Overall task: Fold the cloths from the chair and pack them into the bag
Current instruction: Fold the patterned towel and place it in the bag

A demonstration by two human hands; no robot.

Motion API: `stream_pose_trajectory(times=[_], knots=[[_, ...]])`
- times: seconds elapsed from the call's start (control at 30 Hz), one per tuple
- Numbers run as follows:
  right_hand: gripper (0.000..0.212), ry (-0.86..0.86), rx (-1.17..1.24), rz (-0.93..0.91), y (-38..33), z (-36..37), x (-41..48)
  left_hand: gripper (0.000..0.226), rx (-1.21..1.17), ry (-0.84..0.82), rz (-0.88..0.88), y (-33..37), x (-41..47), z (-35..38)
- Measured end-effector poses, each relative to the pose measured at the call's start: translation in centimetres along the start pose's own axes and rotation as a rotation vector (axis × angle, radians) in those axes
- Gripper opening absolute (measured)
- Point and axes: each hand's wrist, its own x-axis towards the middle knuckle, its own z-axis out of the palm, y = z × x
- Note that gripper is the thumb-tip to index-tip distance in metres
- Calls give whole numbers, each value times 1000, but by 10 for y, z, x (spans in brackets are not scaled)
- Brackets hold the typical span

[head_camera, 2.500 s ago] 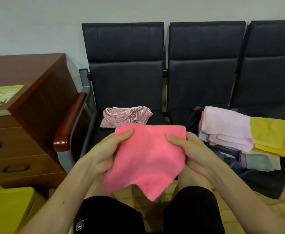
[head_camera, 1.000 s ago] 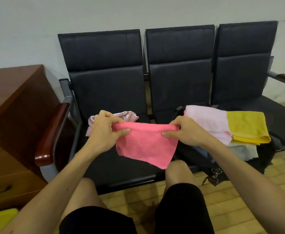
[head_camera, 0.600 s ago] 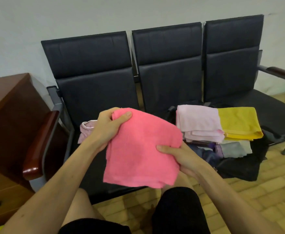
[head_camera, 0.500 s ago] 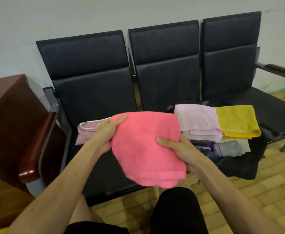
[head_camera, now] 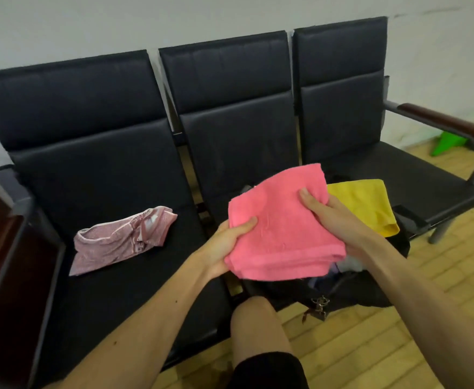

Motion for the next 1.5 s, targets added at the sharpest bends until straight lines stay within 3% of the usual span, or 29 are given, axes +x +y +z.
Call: stream_pose_trajectory(times=[0.17, 0.43, 0.63, 0.73, 0.8, 0.93, 1.03, 1.13, 1.2, 1.3, 1.4, 1.5], knots=[[30, 104, -141, -32, 28, -47, 58, 49, 209, 64, 88, 21, 68, 4], [39, 182, -358, -24, 90, -80, 130, 54, 451, 89, 38, -9, 165, -7], [44, 336, -498, 18, 114, -82, 145, 60, 465, 121, 40, -19, 182, -9], [63, 444, -665, 62, 112, -79, 140, 58, 455, 155, 50, -14, 175, -19], [71, 540, -834, -33, 108, -68, 134, 48, 453, 230, 71, -9, 162, -37], [62, 636, -1039, -505, 99, -7, 119, 28, 422, 388, 142, -11, 120, -95], [54, 440, -988, -692, 108, 67, 119, 15, 464, 501, 118, -20, 90, -155], [44, 166, -899, -668, 129, 146, 138, 9, 482, 678, 71, -24, 73, -221], [37, 23, -867, -555, 145, 190, 154, 5, 531, 790, 40, -28, 69, -258], [24, -144, -847, -237, 162, 255, 185, 5, 721, 891, -49, -35, 74, -308], [21, -153, -760, 69, 173, 305, 216, 15, 935, 962, -36, -35, 85, -332], [22, -193, -721, 115, 190, 339, 241, 24, 1123, 992, 5, -34, 99, -344]])
